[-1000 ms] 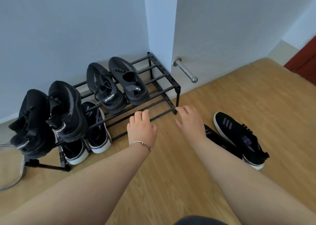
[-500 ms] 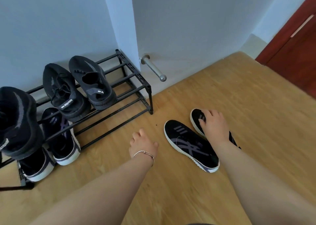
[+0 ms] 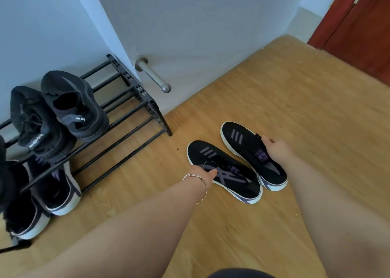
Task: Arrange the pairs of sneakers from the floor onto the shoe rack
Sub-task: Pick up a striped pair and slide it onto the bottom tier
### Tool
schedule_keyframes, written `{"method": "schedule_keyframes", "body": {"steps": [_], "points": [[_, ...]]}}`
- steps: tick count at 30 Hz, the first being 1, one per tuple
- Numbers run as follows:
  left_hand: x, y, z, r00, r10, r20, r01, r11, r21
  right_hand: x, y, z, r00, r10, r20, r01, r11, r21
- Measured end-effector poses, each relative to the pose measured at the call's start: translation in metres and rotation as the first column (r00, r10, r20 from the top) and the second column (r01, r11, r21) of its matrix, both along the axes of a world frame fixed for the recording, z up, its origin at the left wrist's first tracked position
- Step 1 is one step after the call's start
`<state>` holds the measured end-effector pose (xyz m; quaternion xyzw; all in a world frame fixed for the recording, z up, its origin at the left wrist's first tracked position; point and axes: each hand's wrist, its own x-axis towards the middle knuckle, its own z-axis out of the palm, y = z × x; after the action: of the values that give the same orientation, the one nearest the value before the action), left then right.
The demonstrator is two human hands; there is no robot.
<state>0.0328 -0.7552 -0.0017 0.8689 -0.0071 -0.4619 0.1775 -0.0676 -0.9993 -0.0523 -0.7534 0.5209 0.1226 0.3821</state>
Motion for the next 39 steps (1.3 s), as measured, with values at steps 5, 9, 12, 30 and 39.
{"method": "schedule_keyframes", "body": {"steps": [5, 9, 12, 30, 39], "points": [[-0.013, -0.003, -0.017, 0.986, -0.13, -0.109, 0.134, 0.99, 0.035, -0.006, 0.007, -0.009, 0.998, -0.009, 0.061, 0.005, 0.998, 0.07], [-0.012, 0.007, -0.032, 0.996, 0.031, -0.085, -0.035, 0.999, -0.042, -0.005, 0.013, -0.007, 0.997, 0.024, 0.071, -0.035, 0.987, 0.155], [-0.012, 0.019, -0.043, 0.984, 0.148, -0.1, -0.161, 0.977, -0.138, -0.004, 0.023, -0.002, 0.996, 0.046, 0.078, -0.063, 0.972, 0.225], [0.014, 0.14, -0.077, 0.89, 0.428, -0.158, -0.455, 0.803, -0.385, -0.028, 0.142, -0.031, 0.907, -0.286, 0.31, -0.027, 0.693, 0.72], [0.006, 0.159, -0.068, 0.868, 0.474, -0.145, -0.493, 0.791, -0.362, -0.026, 0.178, -0.022, 0.898, -0.297, 0.324, 0.048, 0.799, 0.6]]}}
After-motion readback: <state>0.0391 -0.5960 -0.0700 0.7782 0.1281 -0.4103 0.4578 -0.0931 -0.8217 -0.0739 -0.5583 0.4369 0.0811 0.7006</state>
